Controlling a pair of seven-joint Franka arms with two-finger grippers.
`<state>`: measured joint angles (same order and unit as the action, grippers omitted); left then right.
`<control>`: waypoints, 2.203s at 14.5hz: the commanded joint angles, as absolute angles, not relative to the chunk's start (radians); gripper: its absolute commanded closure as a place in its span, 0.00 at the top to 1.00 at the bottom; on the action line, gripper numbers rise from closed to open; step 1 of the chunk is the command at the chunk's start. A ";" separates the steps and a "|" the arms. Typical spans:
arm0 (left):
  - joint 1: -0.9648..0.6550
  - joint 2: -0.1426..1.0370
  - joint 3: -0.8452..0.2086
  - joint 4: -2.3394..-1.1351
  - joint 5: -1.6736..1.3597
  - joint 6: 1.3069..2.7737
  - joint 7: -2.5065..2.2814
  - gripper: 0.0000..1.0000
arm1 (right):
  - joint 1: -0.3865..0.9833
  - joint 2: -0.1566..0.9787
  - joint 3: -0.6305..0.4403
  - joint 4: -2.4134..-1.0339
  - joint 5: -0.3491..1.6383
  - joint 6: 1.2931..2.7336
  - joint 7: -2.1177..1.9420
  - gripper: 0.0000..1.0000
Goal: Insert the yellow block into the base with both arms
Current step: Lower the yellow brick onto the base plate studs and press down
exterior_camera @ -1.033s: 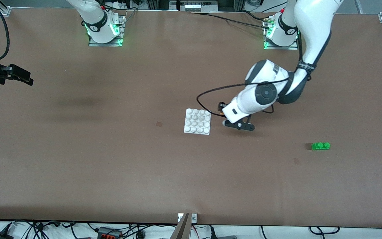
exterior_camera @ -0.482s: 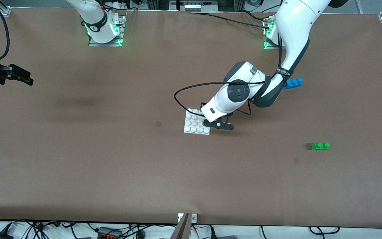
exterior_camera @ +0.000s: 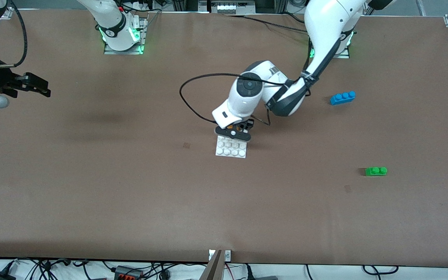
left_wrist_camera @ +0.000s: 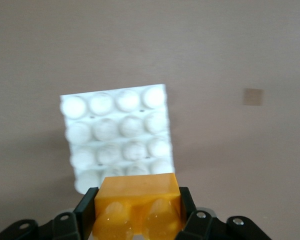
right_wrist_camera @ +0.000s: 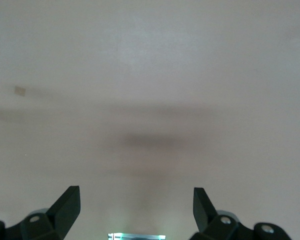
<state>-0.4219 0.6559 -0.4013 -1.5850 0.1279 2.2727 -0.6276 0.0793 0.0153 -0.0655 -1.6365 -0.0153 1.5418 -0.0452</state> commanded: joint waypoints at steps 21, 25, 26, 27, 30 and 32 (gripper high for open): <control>-0.502 0.770 -0.262 -1.477 0.222 2.283 -0.562 0.19 | 0.091 0.015 -0.072 -1.614 -0.037 1.520 -0.041 1.00; -0.502 0.769 -0.264 -1.477 0.155 2.283 -0.546 0.19 | 0.075 0.017 -0.080 -1.614 -0.035 1.525 -0.041 1.00; -0.502 0.769 -0.264 -1.479 0.128 2.283 -0.545 0.19 | 0.069 0.017 -0.080 -1.614 -0.034 1.523 -0.047 1.00; -0.503 0.769 -0.262 -1.479 0.117 2.283 -0.543 0.19 | 0.060 0.017 -0.080 -1.614 -0.034 1.520 -0.051 1.00; -0.514 0.770 -0.262 -1.480 0.117 2.283 -0.545 0.19 | 0.058 0.017 -0.080 -1.615 -0.032 1.519 -0.052 1.00; -0.525 0.776 -0.262 -1.485 0.120 2.283 -0.543 0.19 | 0.058 0.017 -0.080 -1.615 -0.031 1.517 -0.052 1.00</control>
<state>-0.4963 0.7584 -0.2797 -1.5072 0.1393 2.2889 -0.5691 0.0635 0.0154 -0.0837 -1.6320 -0.0195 1.5389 -0.0445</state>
